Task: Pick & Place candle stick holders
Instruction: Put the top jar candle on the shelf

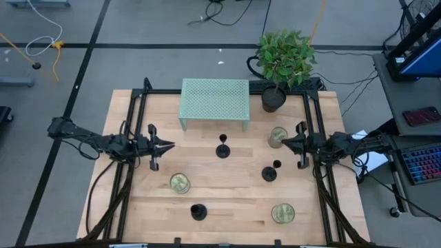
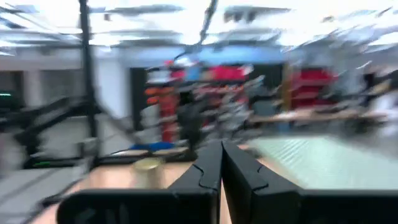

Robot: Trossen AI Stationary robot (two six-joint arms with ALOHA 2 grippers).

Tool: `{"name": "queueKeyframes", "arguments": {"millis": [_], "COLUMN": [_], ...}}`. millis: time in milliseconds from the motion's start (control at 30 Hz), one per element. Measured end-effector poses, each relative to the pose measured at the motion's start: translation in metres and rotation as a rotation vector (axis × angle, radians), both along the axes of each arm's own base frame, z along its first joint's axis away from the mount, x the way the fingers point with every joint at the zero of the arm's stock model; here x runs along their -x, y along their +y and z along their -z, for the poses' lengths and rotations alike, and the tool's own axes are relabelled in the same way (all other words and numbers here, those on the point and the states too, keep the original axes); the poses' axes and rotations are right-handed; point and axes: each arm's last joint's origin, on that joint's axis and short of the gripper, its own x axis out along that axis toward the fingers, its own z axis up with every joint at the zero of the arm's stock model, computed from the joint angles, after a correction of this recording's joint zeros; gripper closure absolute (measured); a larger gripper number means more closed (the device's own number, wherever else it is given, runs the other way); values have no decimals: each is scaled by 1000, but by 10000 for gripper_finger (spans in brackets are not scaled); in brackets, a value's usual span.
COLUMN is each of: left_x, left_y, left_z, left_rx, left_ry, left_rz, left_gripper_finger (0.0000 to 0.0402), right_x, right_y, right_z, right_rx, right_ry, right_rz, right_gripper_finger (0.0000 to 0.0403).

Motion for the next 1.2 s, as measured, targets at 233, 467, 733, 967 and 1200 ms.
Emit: {"name": "queueKeyframes", "arguments": {"millis": [233, 467, 733, 967, 1200], "left_x": [2, 2, 0, -6, -10], "left_y": [4, 8, 16, 21, 24], "left_z": [-8, -29, -52, -58, -55], "left_rx": [24, 51, 33, 53, 124], "left_ry": [-80, -133, -47, -28, -22], "left_rz": [-114, -148, -221, -284, -311], "left_gripper_finger": [355, 354, 322, 247, 235], "right_x": [4, -1, -9, -21, -31], "right_y": [-8, -6, -6, -7, -5], "right_z": [-5, -2, 0, -24, -26], "right_rx": [40, 103, 113, 116, -121], "right_ry": [-23, 32, 94, 302, 603], "right_rz": [292, 279, 302, 425, 388], "right_gripper_finger": [399, 361, 258, 244, 243]}}
